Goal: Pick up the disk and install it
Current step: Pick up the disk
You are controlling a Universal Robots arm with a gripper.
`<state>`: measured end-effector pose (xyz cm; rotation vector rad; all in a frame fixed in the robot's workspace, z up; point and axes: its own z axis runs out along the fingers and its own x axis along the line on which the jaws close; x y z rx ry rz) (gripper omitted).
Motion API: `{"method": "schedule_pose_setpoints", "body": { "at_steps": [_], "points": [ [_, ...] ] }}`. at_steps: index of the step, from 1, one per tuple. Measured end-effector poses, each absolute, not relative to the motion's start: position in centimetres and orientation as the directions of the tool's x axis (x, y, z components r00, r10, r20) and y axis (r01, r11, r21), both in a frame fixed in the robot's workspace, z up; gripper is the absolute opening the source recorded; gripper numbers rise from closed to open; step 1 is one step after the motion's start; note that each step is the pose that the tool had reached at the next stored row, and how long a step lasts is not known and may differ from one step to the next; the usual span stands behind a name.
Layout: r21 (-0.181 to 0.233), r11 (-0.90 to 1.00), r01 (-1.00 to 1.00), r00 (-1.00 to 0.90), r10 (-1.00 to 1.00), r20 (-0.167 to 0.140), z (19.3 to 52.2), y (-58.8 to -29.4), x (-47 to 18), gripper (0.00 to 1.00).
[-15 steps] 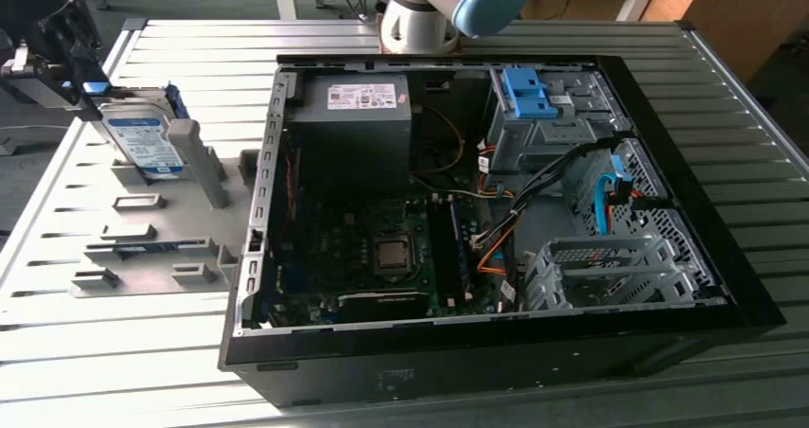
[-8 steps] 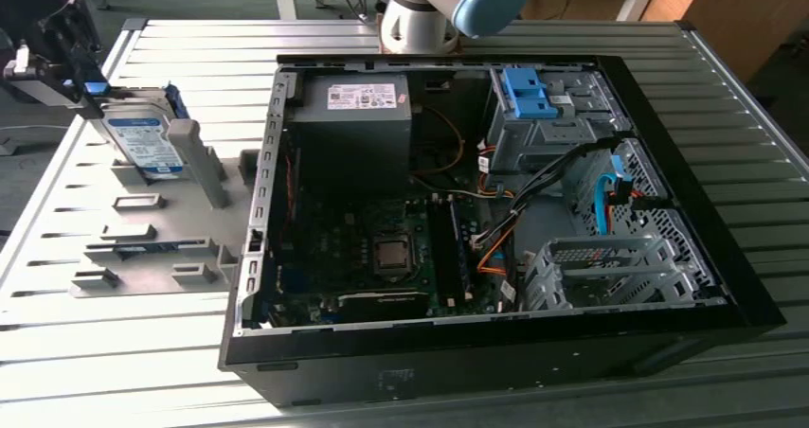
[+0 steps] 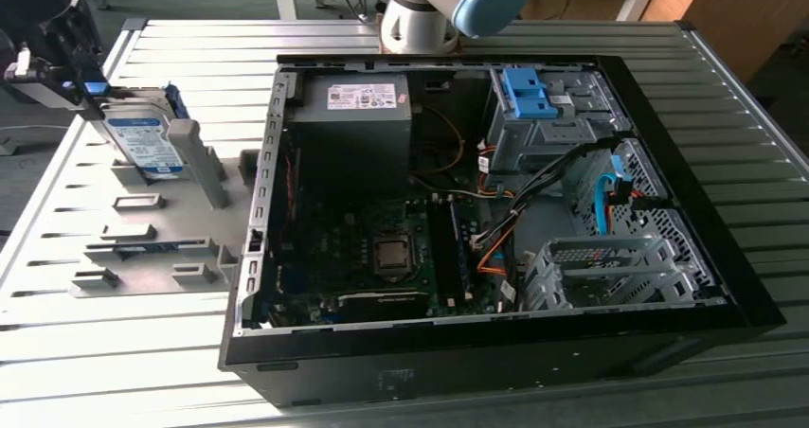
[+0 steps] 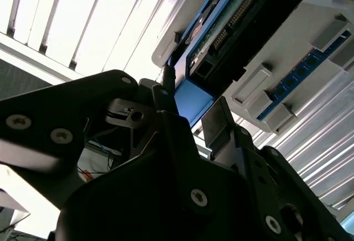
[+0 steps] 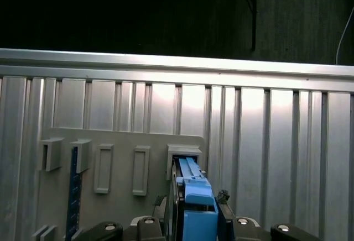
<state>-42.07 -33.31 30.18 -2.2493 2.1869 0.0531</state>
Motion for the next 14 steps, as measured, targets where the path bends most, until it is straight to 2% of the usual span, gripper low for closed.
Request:
{"method": "schedule_pose_setpoints", "body": {
  "at_steps": [14],
  "points": [
    [0.021, 0.009, -1.0, -0.009, -1.0, -0.027, 29.31, -33.31, -42.09, 0.46]
  ]
}}
